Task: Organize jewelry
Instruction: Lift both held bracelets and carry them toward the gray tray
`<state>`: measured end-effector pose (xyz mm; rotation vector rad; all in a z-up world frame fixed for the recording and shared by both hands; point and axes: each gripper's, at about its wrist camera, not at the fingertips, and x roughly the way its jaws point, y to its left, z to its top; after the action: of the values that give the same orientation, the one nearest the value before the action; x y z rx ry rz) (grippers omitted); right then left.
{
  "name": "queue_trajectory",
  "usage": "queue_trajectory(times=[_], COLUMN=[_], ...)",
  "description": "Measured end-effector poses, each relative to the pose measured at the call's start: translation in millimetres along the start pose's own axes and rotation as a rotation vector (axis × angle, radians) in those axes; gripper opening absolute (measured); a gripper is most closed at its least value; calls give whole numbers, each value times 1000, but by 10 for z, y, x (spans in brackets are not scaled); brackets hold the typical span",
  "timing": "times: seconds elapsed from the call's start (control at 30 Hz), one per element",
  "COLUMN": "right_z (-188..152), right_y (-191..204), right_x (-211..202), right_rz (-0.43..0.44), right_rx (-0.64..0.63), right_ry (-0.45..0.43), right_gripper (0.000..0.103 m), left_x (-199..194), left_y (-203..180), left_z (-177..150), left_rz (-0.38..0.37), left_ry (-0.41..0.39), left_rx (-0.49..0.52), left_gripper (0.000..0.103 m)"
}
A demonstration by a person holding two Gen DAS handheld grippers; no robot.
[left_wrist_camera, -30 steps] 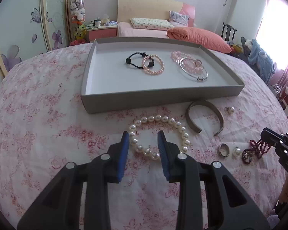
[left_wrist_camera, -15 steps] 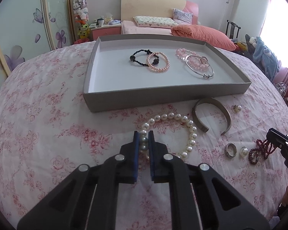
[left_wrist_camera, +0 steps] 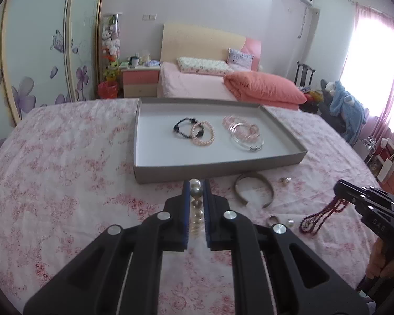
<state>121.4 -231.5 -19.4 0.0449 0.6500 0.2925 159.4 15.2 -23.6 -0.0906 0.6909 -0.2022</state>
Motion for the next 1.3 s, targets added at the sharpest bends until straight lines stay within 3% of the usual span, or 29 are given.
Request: queue_trajectory(times=[0.5,1.3], right_z=[273,610], right_y=[131,413], right_x=[-204,-356], right_rz=[31,59], right_rx=[-34,-86], right_ry=[-117,-277], right_gripper=[9,9], left_x=[-414,-609], left_y=[-124,-246], left_z=[103,233], left_rz=[-30,-25], left_ry=[-100,-186], left_rx=[-5,7], left_gripper=[10,10])
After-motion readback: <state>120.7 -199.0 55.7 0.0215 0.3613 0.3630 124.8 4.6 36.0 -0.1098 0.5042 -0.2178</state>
